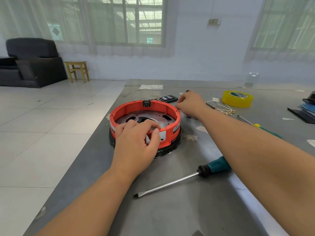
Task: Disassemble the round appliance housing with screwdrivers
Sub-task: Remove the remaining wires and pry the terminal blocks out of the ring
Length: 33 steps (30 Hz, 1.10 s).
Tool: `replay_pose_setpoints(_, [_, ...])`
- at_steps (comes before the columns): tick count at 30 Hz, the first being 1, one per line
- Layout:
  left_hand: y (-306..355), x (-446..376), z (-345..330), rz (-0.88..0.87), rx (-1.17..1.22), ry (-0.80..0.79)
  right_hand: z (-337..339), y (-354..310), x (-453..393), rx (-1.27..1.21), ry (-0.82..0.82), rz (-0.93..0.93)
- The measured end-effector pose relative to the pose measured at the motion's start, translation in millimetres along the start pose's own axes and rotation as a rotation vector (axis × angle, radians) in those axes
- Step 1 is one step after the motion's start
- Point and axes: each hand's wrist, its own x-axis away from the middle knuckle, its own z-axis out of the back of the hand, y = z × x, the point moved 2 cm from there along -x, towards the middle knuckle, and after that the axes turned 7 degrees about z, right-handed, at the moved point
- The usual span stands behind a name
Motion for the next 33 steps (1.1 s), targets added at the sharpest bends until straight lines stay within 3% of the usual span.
replay_pose_setpoints(10, [-2.7,-1.6,-3.7,-0.018,-0.022,0.031,-17.5,14.4,-25.3,0.252,-0.204,-0.147])
replay_pose_setpoints(15, [-2.4,-2.2,-4.0,-0.016,-0.034,0.011,-10.5,12.8,-21.6,0.201,-0.194,-0.02])
replay_pose_setpoints(19, [-2.4,-1.5,-3.2,-0.019,-0.034,0.018,-12.1,13.3,-14.8,0.334,-0.292,0.092])
replay_pose_setpoints(29, [-4.1,-2.5,-4.3,-0.05,-0.03,0.036,-6.5,27.0,-8.5,0.416,-0.272,0.072])
replay_pose_setpoints(33, [-4.6,-3.1,-3.4,-0.035,-0.051,-0.013,0.2,23.2,5.6,0.32,-0.178,0.115])
